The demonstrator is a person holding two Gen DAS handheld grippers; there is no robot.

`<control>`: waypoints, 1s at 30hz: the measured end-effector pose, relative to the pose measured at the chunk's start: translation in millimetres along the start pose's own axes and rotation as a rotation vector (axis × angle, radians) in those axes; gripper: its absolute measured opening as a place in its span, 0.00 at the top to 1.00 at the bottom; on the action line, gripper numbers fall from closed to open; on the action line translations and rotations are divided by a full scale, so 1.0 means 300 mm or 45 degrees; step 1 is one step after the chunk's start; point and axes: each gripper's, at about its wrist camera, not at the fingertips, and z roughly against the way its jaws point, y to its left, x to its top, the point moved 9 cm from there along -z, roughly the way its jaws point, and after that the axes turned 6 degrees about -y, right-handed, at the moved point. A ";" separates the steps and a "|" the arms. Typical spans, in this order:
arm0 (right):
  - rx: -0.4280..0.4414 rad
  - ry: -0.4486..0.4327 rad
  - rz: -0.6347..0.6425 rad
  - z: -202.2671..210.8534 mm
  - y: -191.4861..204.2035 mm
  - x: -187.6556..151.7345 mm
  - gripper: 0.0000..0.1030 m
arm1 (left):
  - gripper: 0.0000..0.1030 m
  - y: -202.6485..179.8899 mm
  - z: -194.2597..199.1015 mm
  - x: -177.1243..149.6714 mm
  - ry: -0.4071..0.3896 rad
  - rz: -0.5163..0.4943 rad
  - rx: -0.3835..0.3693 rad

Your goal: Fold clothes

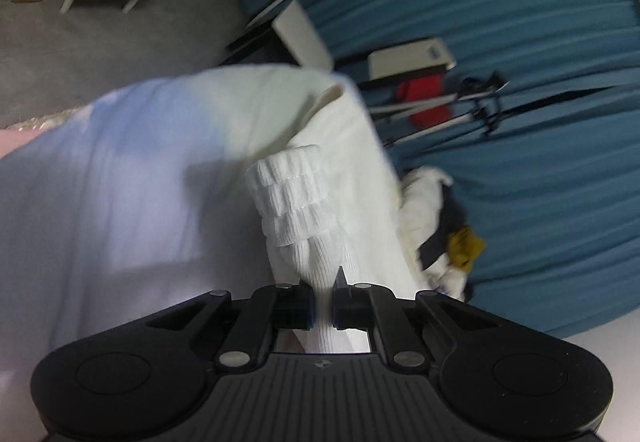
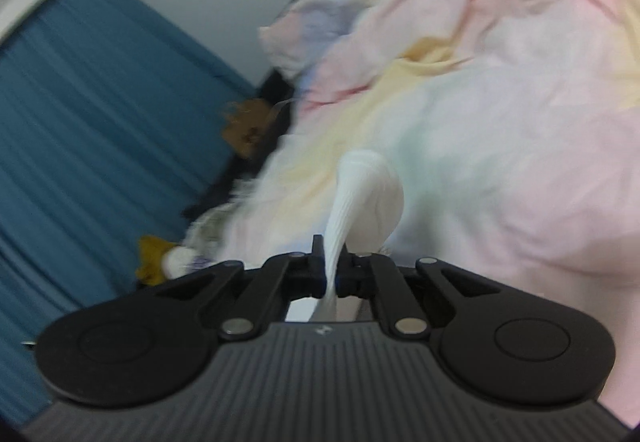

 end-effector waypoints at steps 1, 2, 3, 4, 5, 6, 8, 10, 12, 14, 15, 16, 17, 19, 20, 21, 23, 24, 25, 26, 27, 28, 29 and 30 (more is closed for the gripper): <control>-0.004 0.009 -0.007 -0.004 -0.010 -0.002 0.95 | 0.93 -0.006 0.007 0.003 -0.004 0.014 -0.019; -0.007 0.017 -0.019 -0.009 -0.018 -0.003 0.95 | 0.93 -0.014 0.013 0.007 -0.011 0.018 -0.033; 0.001 0.021 -0.036 -0.010 -0.016 -0.001 0.95 | 0.93 -0.023 0.019 0.012 -0.020 0.020 -0.045; 0.011 0.023 -0.054 -0.009 -0.011 0.002 0.95 | 0.93 -0.044 0.025 0.020 -0.034 0.002 -0.056; 0.027 0.025 -0.077 -0.005 0.005 0.007 0.95 | 0.93 -0.065 0.031 0.028 -0.049 -0.019 -0.067; 0.045 0.027 -0.102 0.001 0.025 0.013 0.95 | 0.94 -0.094 0.033 0.041 -0.066 -0.050 -0.084; 0.092 0.013 -0.104 0.006 0.103 0.031 0.95 | 0.94 -0.164 0.023 0.071 -0.091 -0.090 -0.118; 0.150 -0.006 -0.019 -0.010 0.229 0.046 0.95 | 0.94 -0.233 -0.009 0.115 -0.101 -0.096 -0.148; 0.234 -0.014 0.075 -0.058 0.386 0.055 0.95 | 0.94 -0.311 -0.085 0.178 -0.110 -0.050 -0.203; 0.274 -0.005 0.160 -0.133 0.539 0.048 0.95 | 0.94 -0.373 -0.176 0.245 -0.120 -0.009 -0.222; 0.286 0.002 0.197 -0.178 0.612 0.036 0.95 | 0.94 -0.393 -0.234 0.275 -0.124 -0.010 -0.205; 0.285 0.007 0.240 -0.236 0.676 0.014 0.95 | 0.94 -0.412 -0.292 0.304 -0.127 -0.012 -0.186; 0.281 0.010 0.286 -0.297 0.737 -0.011 0.95 | 0.94 -0.426 -0.366 0.330 -0.122 -0.011 -0.164; 0.268 0.017 0.380 -0.428 0.854 -0.067 0.95 | 0.94 -0.450 -0.520 0.379 -0.108 -0.019 -0.114; 0.258 0.018 0.429 -0.497 0.898 -0.102 0.95 | 0.94 -0.455 -0.586 0.405 -0.101 -0.029 -0.089; 0.248 0.017 0.478 -0.566 0.939 -0.136 0.95 | 0.94 -0.467 -0.667 0.426 -0.099 -0.033 -0.066; 0.210 0.047 0.534 -0.700 0.975 -0.218 0.95 | 0.94 -0.487 -0.825 0.464 -0.099 -0.072 -0.021; 0.189 0.064 0.559 -0.767 0.990 -0.260 0.95 | 0.93 -0.498 -0.904 0.483 -0.099 -0.093 0.001; 0.169 0.081 0.584 -0.834 1.004 -0.302 0.95 | 0.93 -0.494 -0.986 0.495 -0.095 -0.108 0.023; 0.147 0.103 0.607 -0.896 1.005 -0.341 0.95 | 0.93 -0.478 -1.059 0.497 -0.084 -0.122 0.061; 0.121 0.124 0.633 -0.951 0.995 -0.377 0.95 | 0.93 -0.460 -1.130 0.497 -0.073 -0.135 0.101; 0.095 0.147 0.659 -0.999 0.980 -0.412 0.95 | 0.93 -0.437 -1.180 0.493 -0.060 -0.142 0.141; 0.068 0.177 0.673 -1.035 0.960 -0.449 0.94 | 0.92 -0.413 -1.227 0.488 -0.046 -0.149 0.181; 0.040 0.209 0.683 -1.068 0.938 -0.486 0.94 | 0.92 -0.398 -1.252 0.483 -0.035 -0.155 0.203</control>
